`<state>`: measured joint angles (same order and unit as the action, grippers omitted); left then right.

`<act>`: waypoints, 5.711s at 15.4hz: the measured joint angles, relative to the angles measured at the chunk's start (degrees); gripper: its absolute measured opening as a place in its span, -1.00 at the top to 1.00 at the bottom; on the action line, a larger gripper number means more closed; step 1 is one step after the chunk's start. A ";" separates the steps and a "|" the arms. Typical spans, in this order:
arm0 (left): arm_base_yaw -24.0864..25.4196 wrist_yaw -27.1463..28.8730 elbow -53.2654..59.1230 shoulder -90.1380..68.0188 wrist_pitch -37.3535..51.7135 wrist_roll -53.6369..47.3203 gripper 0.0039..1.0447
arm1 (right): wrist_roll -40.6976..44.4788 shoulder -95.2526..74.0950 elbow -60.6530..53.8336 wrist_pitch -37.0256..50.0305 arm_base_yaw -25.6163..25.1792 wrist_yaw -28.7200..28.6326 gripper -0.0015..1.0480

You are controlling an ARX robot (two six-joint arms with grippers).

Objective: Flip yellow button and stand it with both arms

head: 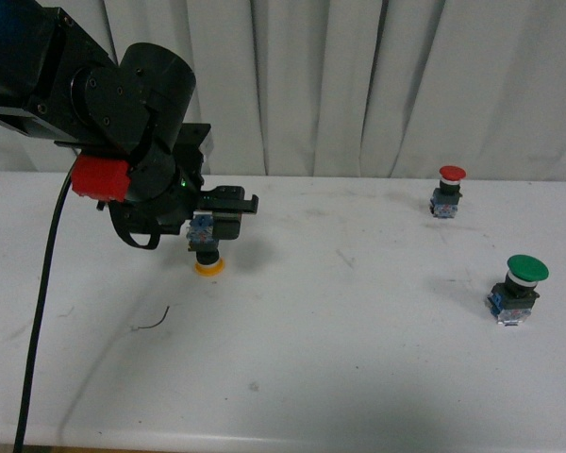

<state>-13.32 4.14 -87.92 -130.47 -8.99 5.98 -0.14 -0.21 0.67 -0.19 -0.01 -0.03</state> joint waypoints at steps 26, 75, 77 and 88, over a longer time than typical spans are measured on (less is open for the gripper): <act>-10.08 -25.64 45.31 47.82 38.05 20.87 0.32 | 0.00 0.00 0.00 0.00 0.00 0.00 -0.88; -11.17 -30.99 46.14 34.71 67.17 55.08 0.32 | -89.24 -107.19 42.25 73.77 3.17 -41.40 -0.88; -11.21 -31.02 46.12 34.62 67.25 55.08 0.32 | -89.18 -107.34 43.15 73.85 5.09 -40.48 -0.88; -11.10 -31.17 46.12 34.03 67.36 55.08 0.32 | -87.67 -107.32 43.39 73.88 12.76 -38.58 -0.71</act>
<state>-24.43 -27.03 -41.80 -96.44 58.37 61.06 -87.81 -107.53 44.05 73.69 12.75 -38.61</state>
